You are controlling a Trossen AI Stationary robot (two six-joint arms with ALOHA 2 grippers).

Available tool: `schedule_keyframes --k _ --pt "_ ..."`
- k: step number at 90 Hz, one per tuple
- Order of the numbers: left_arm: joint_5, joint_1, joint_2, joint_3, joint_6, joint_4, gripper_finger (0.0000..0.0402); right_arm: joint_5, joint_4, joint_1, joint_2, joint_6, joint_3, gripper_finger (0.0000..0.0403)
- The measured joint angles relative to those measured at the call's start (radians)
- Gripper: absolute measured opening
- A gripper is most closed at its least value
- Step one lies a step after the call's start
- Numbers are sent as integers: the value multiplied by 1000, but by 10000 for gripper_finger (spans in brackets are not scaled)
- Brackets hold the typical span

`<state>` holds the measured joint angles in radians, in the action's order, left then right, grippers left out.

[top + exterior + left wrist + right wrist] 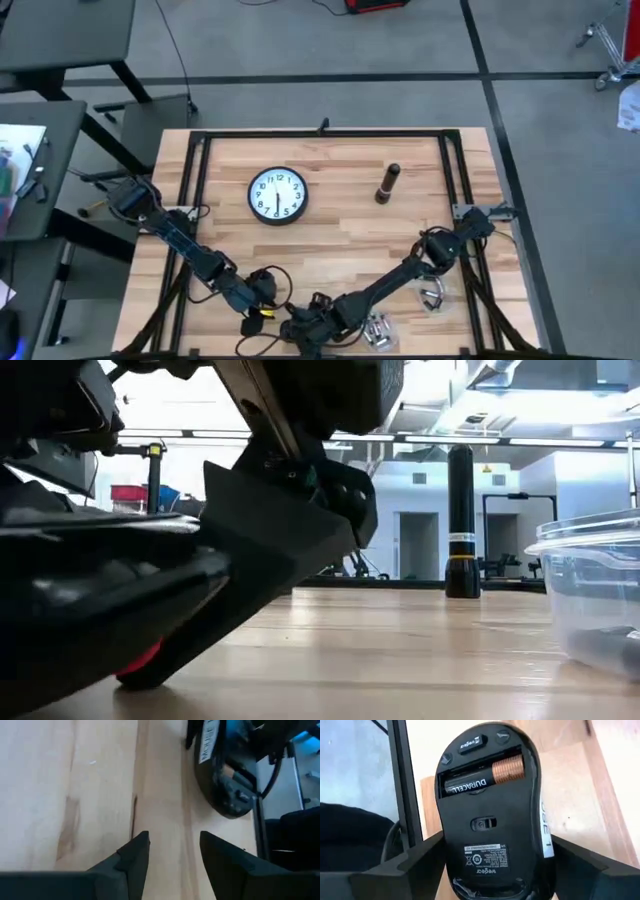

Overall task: Insert battery
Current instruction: Adjust the black computer mouse

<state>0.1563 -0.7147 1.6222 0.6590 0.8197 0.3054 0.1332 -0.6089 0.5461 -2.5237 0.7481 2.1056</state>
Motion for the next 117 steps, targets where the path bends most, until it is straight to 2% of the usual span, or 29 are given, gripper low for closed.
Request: schedule_keyframes --k 14,33,53,85,102,117 --pt "4 0 0 0 4 19 155 23 7 0 -3 -84 -1 270" --pt "4 0 -6 0 28 29 155 26 -27 1 -6 -87 25 193" --pt "4 0 -21 0 30 19 155 21 -79 -1 -11 -92 70 138" --pt "6 0 -27 0 1 26 155 9 -91 -32 -11 -98 78 107" --pt "4 7 -26 -1 -89 69 155 -2 -111 -59 -11 -149 79 96" --pt "3 44 -26 -1 -164 88 155 103 -202 -75 -7 -277 81 93"
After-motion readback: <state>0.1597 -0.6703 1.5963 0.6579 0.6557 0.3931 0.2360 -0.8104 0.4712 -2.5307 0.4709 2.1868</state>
